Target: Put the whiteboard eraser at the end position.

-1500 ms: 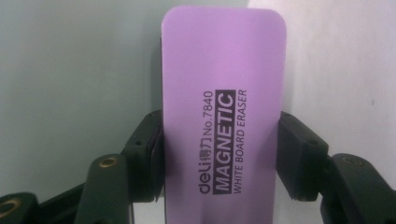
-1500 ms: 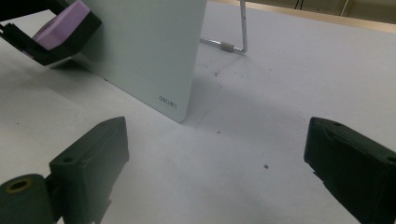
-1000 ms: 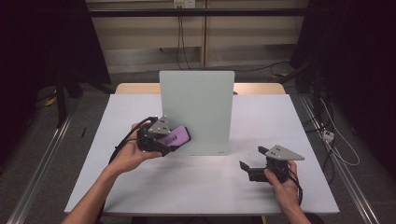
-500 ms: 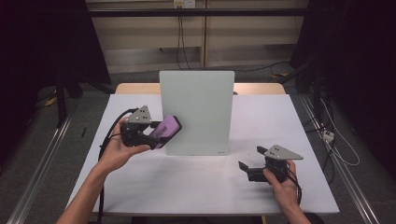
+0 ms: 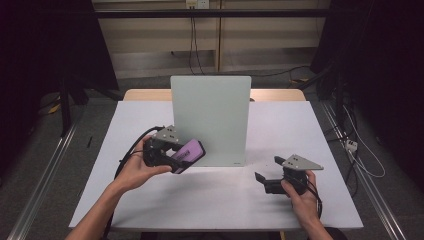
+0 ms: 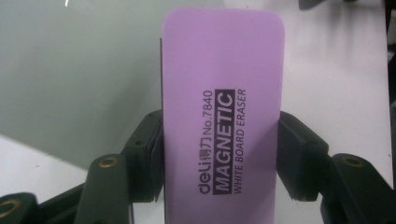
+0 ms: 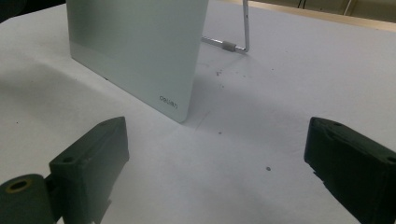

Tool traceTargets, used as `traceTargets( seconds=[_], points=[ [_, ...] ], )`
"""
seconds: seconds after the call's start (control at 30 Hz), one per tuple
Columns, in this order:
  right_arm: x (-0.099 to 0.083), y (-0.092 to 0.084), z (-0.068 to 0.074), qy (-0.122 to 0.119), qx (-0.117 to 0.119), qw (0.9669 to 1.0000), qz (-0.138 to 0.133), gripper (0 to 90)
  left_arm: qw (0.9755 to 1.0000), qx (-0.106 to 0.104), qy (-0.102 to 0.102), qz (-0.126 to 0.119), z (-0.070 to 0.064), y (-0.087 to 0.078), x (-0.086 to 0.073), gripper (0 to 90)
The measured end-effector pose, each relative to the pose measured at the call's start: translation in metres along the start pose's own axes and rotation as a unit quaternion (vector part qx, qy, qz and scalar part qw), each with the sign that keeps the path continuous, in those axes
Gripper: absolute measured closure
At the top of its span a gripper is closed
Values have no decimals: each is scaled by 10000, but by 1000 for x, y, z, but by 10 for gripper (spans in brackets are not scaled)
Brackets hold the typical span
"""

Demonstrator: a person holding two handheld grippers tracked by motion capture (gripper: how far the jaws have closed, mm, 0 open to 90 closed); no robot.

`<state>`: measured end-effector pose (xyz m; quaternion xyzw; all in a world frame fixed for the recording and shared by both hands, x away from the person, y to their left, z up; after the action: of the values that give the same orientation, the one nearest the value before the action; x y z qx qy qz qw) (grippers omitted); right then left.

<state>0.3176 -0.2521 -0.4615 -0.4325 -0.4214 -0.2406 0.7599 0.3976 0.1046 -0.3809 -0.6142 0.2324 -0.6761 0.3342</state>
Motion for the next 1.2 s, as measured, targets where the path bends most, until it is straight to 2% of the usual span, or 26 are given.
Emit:
traceTargets(
  seconds=[0.1,0.13,0.17,0.2,0.23,0.37,0.5,0.53,0.57,0.63,0.67,0.8,0.83,0.87,0.9,0.93,1.0,1.03,1.07,1.1,1.13,1.2],
  points=[
    [-1,-2,-1,33,18,10000,-23,66,9999,-19,29,101,-6,6,4,411],
    [0,-3,-1,36,20,10000,-36,66,9997,-100,78,197,-7,6,5,410],
    [0,-4,-1,15,33,10000,-56,66,9998,-100,113,158,-9,8,6,411],
    [0,-4,-1,15,48,10000,-63,66,9995,-140,122,241,-10,9,7,410],
    [0,-3,-1,15,55,10000,-55,66,9994,-244,148,201,-12,12,8,410],
    [0,-3,0,0,67,10000,-48,66,9986,-357,216,320,-18,21,10,411],
    [0,-2,-1,11,75,10000,-47,66,9978,-479,218,405,-22,30,12,411],
    [0,-2,-1,8,76,10000,-46,66,9973,-569,186,433,-23,33,12,411],
    [0,-2,-1,-1,80,10000,-45,66,9974,-499,205,482,-24,36,13,411],
    [1,-2,0,-8,87,10000,-45,66,9967,-553,251,537,-27,41,14,410],
    [1,-2,0,-10,80,10000,-45,66,9957,-580,297,656,-27,43,15,410],
    [1,-2,-1,-20,49,10000,-51,66,9957,-623,298,611,-30,50,16,410],
    [1,-2,0,-18,51,10000,-46,66,9951,-706,305,621,-30,51,16,410],
    [1,-2,1,-35,48,10000,-38,66,9951,-652,320,674,-31,53,16,410],
    [1,-2,1,-39,45,10000,-38,66,9946,-687,330,704,-32,54,16,410],
    [1,-3,2,-48,39,10000,-46,66,9929,-621,414,930,-32,54,17,410],
    [0,-3,2,-55,34,10000,-50,66,9932,-802,358,766,-34,60,16,410],
    [0,-3,2,-58,31,10000,-50,66,9930,-824,362,765,-35,62,17,409],
    [0,-3,2,-55,29,10000,-52,66,9924,-844,369,811,-36,64,17,409],
    [0,-3,2,-49,19,10000,-52,66,9906,-900,413,948,-36,64,17,409],
    [0,-3,2,-39,18,10000,-50,66,9905,-883,415,966,-37,66,17,409],
    [0,-3,2,-18,29,10000,-24,66,9899,-1005,357,936,-39,72,16,409]
  ],
)
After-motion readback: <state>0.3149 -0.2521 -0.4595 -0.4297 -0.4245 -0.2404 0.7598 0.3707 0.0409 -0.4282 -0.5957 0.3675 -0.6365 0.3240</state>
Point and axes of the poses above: each handheld gripper's, and its own axes: y roughly forward along the jaws, x roughly out of its top, z roughly to its left, the point moved 2 cm from there along y, roughly forward along the jaws, and after that the axes turned 13 degrees about y, right-handed, at the moved point
